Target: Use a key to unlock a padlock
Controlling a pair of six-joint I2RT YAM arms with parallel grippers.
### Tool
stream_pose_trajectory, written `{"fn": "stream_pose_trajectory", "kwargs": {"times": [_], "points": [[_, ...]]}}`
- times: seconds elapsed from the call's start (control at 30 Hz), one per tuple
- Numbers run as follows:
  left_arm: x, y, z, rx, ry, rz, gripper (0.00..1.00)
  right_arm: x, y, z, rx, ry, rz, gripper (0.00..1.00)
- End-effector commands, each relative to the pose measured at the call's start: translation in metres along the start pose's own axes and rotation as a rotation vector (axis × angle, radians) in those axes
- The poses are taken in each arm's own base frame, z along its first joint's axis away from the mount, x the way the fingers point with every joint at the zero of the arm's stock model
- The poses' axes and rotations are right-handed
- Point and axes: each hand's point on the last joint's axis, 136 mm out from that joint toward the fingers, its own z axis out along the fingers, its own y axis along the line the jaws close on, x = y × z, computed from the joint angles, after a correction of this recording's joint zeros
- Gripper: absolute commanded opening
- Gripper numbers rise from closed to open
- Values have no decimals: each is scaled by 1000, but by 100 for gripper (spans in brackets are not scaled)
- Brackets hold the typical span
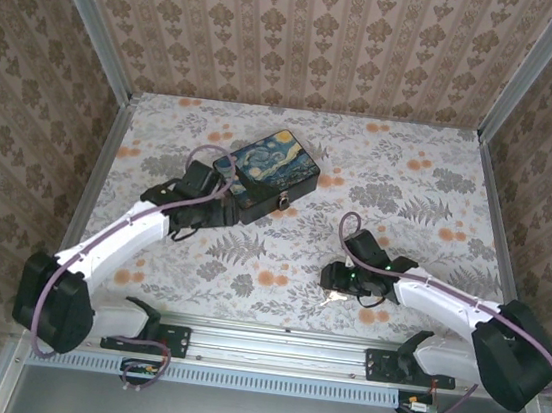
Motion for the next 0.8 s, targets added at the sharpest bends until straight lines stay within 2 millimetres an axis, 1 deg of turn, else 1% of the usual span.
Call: {"fn": "stream_pose_trajectory", "kwargs": {"times": [0.0, 0.13, 0.2, 0.33, 0.5, 0.77], "points": [[27, -5, -1, 33, 64, -10, 92, -3, 5, 7, -17, -24, 1, 46], [45, -14, 4, 51, 90, 0, 92, 2, 4, 13, 1, 2, 1, 43], [47, -16, 6, 53, 99, 1, 92, 7, 1, 16, 14, 21, -1, 43], [43, -20, 4, 56, 90, 17, 92, 15, -6, 15, 42, 34, -1, 41], [36, -23, 3, 50, 76, 32, 92, 21, -6, 13, 52, 35, -4, 39], [37, -24, 6, 53, 85, 29, 92, 28, -6, 8, 64, 36, -25, 39]]}}
